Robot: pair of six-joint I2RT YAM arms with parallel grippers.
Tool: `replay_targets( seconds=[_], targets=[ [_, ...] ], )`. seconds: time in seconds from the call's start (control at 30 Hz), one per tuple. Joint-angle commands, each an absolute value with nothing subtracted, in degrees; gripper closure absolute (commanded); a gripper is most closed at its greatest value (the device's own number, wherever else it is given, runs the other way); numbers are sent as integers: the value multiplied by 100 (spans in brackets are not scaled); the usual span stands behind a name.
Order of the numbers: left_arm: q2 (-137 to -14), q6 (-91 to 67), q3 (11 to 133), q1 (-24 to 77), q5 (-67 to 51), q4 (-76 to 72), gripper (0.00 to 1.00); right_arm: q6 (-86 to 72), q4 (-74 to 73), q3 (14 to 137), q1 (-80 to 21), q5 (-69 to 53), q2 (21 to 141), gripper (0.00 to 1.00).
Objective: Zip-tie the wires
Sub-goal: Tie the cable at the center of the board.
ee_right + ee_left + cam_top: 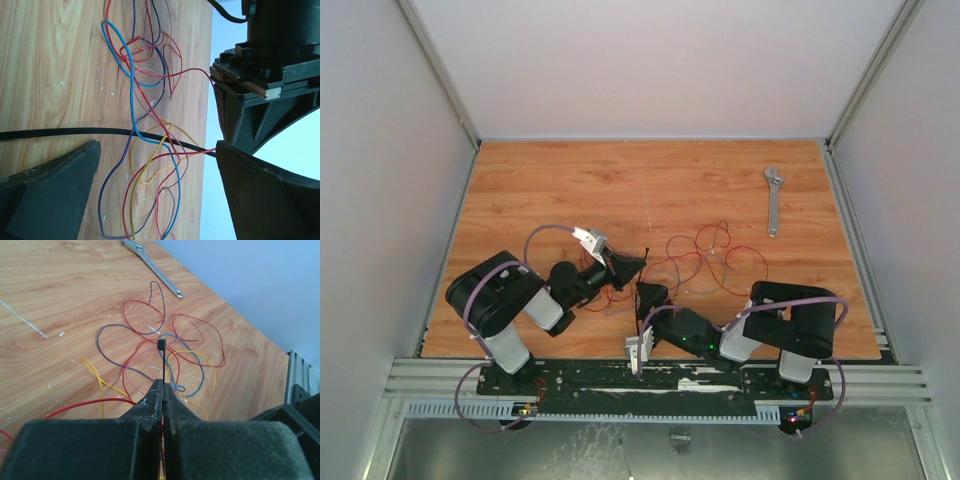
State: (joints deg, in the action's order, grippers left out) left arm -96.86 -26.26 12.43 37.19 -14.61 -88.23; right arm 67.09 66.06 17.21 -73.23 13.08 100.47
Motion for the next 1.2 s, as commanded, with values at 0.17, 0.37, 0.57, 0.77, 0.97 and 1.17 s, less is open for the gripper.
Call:
replay_targets(
  seconds=[0.17, 0.37, 0.57, 0.77, 0.97, 1.17],
  targets=[
    [-9725, -2712, 1274, 3688, -1433, -10541, 100, 6932, 7075, 1846, -7460, 1096, 10262, 1],
    [-9699, -2721, 1291, 3681, -1457, -10440, 100, 6920, 6997, 1839, -7604, 1105, 10264, 4],
    [-9718, -2781, 1325, 3684, -1529, -10399, 100, 6796, 6660, 1949, -7715, 1066, 10239, 20],
    [-9757, -2797, 1328, 3687, -1560, -10397, 100, 6782, 6712, 1990, -7782, 1098, 10310, 28],
    [-9765, -2812, 1327, 3681, -1573, -10415, 100, 6794, 6689, 2060, -7845, 1102, 10415, 41],
    [-9781, -2828, 1330, 3687, -1574, -10436, 100, 6827, 6755, 2066, -7920, 1144, 10549, 49]
  ],
)
